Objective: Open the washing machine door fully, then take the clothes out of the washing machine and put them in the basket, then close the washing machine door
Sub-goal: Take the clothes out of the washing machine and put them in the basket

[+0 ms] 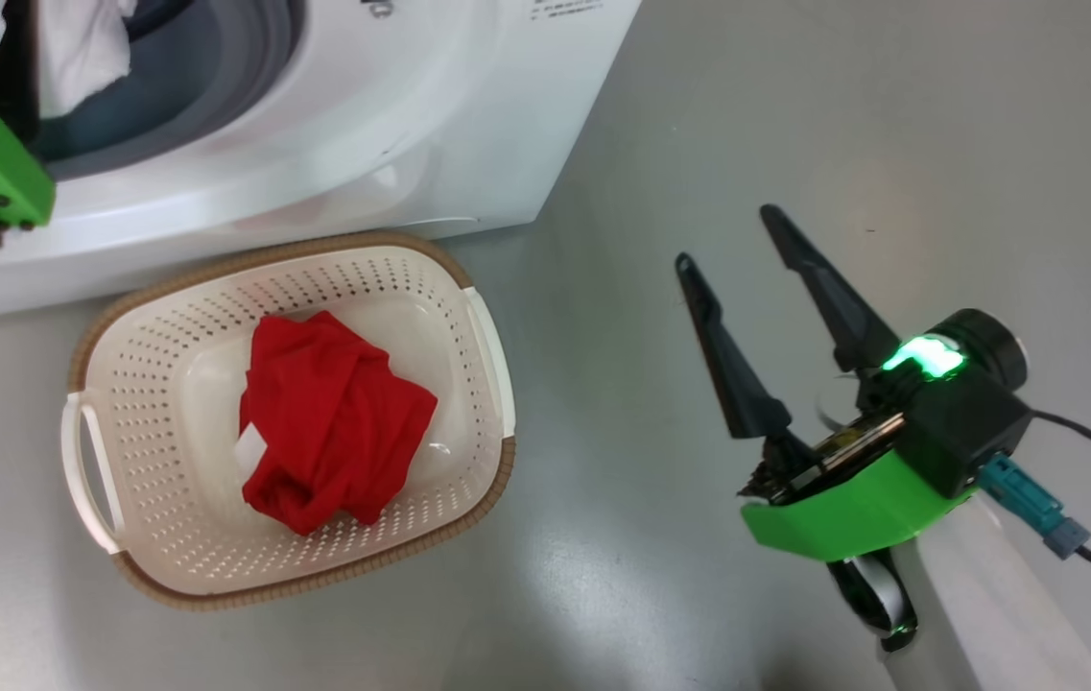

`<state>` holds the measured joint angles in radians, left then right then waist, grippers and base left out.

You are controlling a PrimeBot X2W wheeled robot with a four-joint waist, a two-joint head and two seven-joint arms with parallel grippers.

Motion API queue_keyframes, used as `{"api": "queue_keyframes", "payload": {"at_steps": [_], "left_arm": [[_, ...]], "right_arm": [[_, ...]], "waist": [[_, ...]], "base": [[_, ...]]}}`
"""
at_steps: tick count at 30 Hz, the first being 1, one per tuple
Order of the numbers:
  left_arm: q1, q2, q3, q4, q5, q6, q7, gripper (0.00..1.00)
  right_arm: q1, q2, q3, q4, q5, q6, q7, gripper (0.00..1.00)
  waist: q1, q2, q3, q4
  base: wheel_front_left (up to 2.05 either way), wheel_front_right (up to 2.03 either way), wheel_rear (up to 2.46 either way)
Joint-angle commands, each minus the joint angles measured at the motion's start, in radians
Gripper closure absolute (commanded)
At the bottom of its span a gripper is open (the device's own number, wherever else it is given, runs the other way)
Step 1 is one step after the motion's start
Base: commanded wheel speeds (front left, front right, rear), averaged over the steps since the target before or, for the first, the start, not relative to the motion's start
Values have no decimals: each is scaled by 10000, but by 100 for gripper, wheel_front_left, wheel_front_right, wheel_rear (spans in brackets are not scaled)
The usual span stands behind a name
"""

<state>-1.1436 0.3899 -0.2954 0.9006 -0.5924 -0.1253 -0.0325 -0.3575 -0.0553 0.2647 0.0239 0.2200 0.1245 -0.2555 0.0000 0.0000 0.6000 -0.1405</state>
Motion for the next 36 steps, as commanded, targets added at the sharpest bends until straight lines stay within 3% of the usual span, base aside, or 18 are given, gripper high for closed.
{"api": "queue_keyframes", "payload": {"at_steps": [1, 12, 13, 15, 20, 28, 36], "left_arm": [[-268, 577, 150, -69, 62, -53, 108, 0], [-1002, 626, -548, 1319, 514, 147, 1475, 0], [-1019, 606, -581, 1392, 527, 152, 1484, 51], [-1045, 587, -693, 1511, 610, 156, 1476, 100], [-1066, 467, -715, 1613, 594, 170, 939, 100], [-709, 190, -458, 1298, 178, 52, -935, 100], [137, 37, -56, 305, -507, -39, -2201, 100]], "right_arm": [[-51, 51, 250, -224, 82, 62, -63, 0], [-35, 51, 468, -171, 186, 62, -63, 0], [-31, 51, 476, -162, 194, 62, -63, 0], [-25, 51, 475, -148, 207, 62, -63, 0], [-20, 51, 435, -131, 201, 62, -63, 0], [-70, 51, 378, -48, 246, 62, -63, 0], [-56, 51, 303, 0, 232, 62, -63, 0]], "waist": [[0, 0, -23, -35], [0, 0, -11, -258], [0, 0, -9, -270], [0, 0, 2, -278], [0, 0, 12, -220], [0, 0, -64, -43], [0, 0, -297, 210]], "base": [[0, 0, 0], [0, 0, 0], [0, 0, 0], [0, 0, 0], [0, 0, 0], [0, 0, 0], [0, 0, 0]]}}
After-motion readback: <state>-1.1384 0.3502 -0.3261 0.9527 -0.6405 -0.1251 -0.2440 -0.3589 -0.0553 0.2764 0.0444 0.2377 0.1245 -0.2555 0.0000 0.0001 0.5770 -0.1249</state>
